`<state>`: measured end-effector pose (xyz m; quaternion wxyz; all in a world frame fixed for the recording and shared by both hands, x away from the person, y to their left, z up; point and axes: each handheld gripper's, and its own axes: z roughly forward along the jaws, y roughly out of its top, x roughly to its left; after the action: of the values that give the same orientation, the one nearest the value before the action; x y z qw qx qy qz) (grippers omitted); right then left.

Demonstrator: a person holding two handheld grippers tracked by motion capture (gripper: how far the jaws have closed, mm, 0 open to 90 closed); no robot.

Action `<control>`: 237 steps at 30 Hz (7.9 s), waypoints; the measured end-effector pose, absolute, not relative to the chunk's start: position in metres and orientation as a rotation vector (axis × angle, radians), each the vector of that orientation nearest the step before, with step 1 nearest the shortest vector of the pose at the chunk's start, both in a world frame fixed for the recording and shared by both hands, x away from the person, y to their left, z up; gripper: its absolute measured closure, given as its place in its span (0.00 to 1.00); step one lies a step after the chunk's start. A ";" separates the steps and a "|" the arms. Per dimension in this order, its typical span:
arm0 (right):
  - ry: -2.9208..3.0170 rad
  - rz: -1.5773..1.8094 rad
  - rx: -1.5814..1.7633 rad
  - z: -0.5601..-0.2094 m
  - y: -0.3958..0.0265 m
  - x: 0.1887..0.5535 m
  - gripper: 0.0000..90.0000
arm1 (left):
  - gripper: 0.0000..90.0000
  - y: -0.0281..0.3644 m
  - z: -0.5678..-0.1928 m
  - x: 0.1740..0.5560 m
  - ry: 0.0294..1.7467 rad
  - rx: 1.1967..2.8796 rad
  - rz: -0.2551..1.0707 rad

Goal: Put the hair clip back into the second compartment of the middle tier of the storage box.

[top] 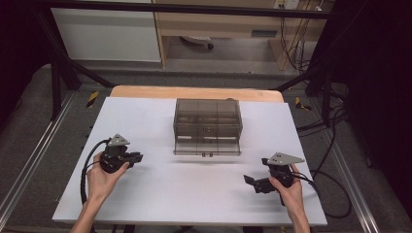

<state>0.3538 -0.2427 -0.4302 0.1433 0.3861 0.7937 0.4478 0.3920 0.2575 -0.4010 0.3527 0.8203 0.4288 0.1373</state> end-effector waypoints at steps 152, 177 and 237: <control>2.302 1.278 1.112 -0.433 -0.244 0.354 0.01 | 0.88 0.089 -0.364 0.442 0.762 2.231 0.196; 2.306 1.275 1.110 -0.433 -0.244 0.354 0.01 | 0.88 0.077 -0.379 0.458 0.769 2.247 0.225; 2.331 1.281 1.102 -0.436 -0.240 0.354 0.01 | 0.15 0.149 -0.362 0.414 0.776 2.143 0.285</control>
<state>0.3541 -0.2405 -0.4355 0.1312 0.3794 0.8027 0.4411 0.4140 0.1494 -0.3616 0.4100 0.8510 0.3080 0.1134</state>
